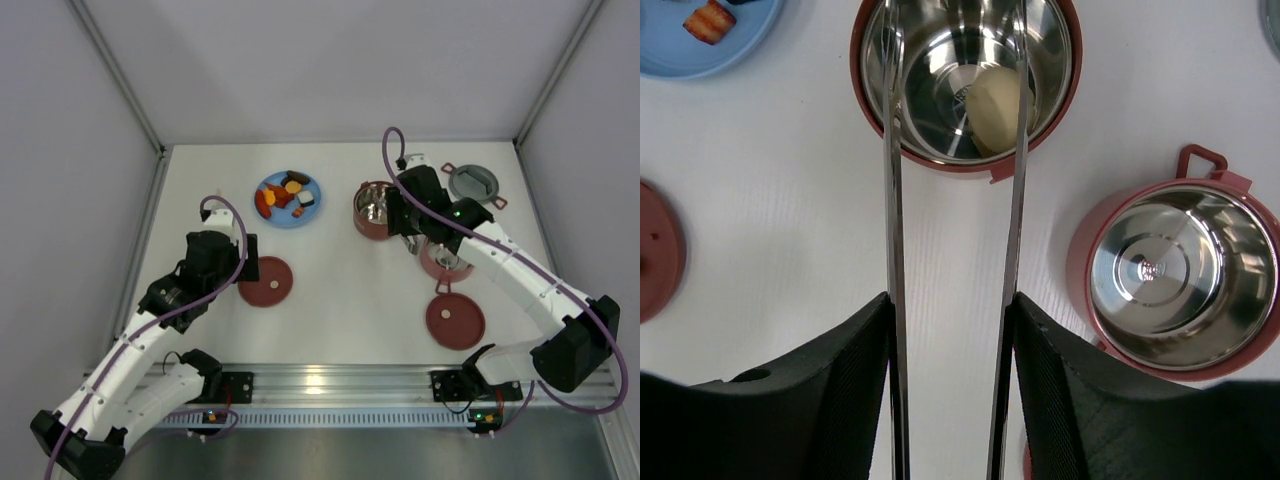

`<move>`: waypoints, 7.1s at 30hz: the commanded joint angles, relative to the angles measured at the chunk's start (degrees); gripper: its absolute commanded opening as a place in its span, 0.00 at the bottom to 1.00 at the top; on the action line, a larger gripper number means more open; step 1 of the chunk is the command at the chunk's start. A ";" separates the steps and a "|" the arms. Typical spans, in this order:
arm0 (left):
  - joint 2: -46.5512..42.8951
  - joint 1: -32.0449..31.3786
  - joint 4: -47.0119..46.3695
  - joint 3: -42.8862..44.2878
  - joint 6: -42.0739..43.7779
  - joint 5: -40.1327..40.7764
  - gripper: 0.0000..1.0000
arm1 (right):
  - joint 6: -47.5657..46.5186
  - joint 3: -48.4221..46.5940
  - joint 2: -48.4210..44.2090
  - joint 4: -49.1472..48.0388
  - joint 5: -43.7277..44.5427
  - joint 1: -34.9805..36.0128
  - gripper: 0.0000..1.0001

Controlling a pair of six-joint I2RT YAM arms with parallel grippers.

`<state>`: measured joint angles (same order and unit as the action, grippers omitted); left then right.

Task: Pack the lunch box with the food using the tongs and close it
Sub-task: Place the fake food in the packing box, then pick up the fake food from the plate, then place the fake food in the packing box.

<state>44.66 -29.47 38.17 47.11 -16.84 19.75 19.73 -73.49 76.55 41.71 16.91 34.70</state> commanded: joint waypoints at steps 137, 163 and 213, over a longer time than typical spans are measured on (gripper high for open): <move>0.86 -0.32 -0.82 -0.44 -0.47 -0.50 0.99 | -3.03 -44.10 48.52 0.65 -5.83 9.77 0.28; 0.86 -0.23 -0.82 -0.44 -0.47 -0.50 0.99 | -3.38 -41.57 32.09 3.55 -1.27 9.95 0.11; 1.21 -0.23 -0.91 -0.53 -0.39 -1.11 0.99 | -1.97 -14.91 7.81 -0.41 2.70 5.11 0.54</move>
<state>45.65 -29.58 38.17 46.74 -16.84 18.87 19.51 -82.04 82.11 42.92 21.52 39.94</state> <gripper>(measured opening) 0.990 0.541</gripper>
